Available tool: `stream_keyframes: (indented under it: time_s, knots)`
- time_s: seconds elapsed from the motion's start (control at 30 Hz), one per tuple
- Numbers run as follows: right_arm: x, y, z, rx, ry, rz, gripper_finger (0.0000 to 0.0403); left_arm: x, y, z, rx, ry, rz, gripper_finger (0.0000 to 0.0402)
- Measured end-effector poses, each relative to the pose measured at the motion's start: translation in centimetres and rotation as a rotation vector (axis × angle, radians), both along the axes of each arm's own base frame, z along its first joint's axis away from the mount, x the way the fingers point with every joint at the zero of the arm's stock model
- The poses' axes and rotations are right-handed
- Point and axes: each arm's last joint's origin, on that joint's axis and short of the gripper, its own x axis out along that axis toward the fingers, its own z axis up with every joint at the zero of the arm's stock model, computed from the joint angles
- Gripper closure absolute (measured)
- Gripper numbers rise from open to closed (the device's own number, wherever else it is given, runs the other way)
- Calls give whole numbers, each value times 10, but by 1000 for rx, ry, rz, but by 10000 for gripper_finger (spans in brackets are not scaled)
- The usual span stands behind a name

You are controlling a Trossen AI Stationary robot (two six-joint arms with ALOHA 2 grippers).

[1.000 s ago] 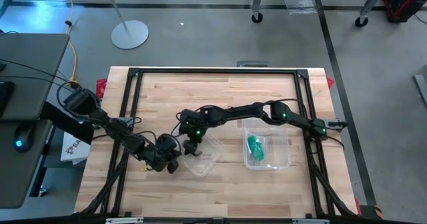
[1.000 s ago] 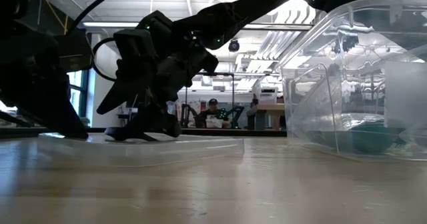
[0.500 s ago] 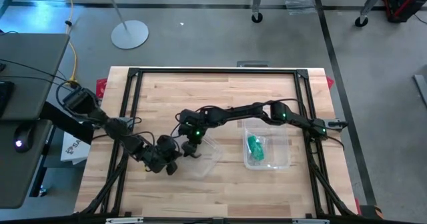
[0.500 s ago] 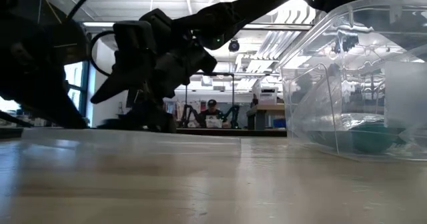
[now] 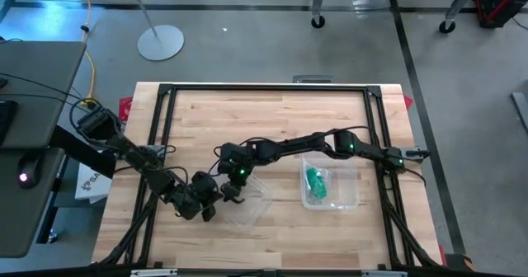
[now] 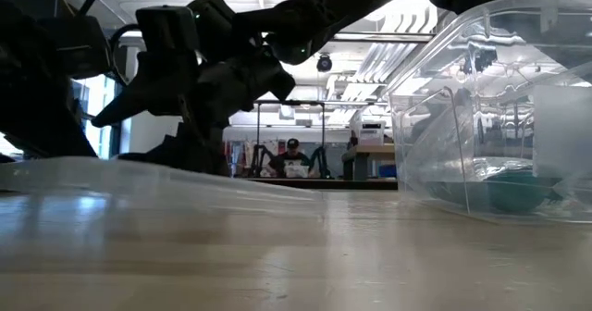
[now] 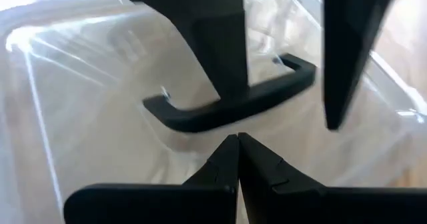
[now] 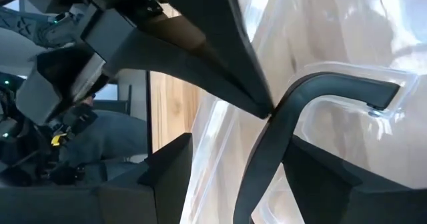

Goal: Roll bandage
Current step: Close the transparent bin, then return to Home Position

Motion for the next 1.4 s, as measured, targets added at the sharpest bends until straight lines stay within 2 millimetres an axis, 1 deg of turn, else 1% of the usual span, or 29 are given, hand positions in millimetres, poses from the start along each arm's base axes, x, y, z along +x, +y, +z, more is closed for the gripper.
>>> stream_keyframes:
  time_s: [0.2, 0.33, 0.53, 0.63, 0.73, 0.9, 1.03, 1.13, 1.17, 1.23, 1.3, 1.4]
  knots:
    - [2, 1, 2, 21, -10, -5, 186, 4, 7, -3, 68, 12, 8, 401]
    - [2, 5, 3, 29, -22, 7, 186, 5, 9, -2, 88, -5, 21, 401]
    - [3, 13, 4, -38, -38, -43, 186, 9, 8, 2, 85, -78, 58, 402]
    - [3, 16, 3, -73, -19, -90, 186, 10, 7, 2, 77, -86, 58, 402]
    - [2, 22, 4, -86, -17, -92, 186, 10, 7, 3, 65, -89, 52, 402]
    - [-5, 27, 17, -174, -19, -85, 186, 11, 5, 6, 33, -94, 36, 402]
    - [-12, 33, 37, -299, -59, -67, 186, 8, 8, 21, 16, -144, 23, 402]
    - [-17, 46, 49, -467, -108, -88, 186, 5, 14, 40, -4, -194, 10, 402]
    - [-18, 50, 50, -535, -124, -114, 186, 4, 16, 49, -15, -210, 9, 402]
    - [-18, 59, 49, -645, -146, -152, 186, -1, 21, 65, -14, -201, 7, 402]
    - [-16, 65, 43, -726, -166, -194, 186, -9, 27, 77, 16, -143, -6, 402]
    - [-11, 71, 32, -736, -193, -238, 186, -20, 33, 103, 16, -106, -9, 402]
